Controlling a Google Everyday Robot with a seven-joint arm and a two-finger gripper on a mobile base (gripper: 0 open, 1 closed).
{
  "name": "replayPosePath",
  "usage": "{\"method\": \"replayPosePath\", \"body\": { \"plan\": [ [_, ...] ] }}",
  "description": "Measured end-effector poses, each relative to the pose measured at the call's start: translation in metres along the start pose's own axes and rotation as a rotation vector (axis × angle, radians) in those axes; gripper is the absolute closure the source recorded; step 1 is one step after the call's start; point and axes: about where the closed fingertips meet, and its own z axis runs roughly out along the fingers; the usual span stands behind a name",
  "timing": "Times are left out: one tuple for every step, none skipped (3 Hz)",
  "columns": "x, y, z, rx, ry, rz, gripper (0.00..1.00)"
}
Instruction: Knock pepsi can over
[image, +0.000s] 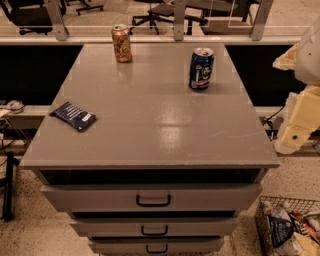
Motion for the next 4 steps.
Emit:
{"method": "replayPosePath", "body": {
  "plan": [
    [0.0,0.0,0.0,0.0,0.0,0.0,0.0],
    [0.001,-0.003,0.001,0.01,-0.023,0.006,0.0],
    [0.007,-0.023,0.016,0.034,-0.09,0.048,0.0],
    [0.002,-0.066,0.042,0.087,-0.195,0.09,0.0]
  ]
}}
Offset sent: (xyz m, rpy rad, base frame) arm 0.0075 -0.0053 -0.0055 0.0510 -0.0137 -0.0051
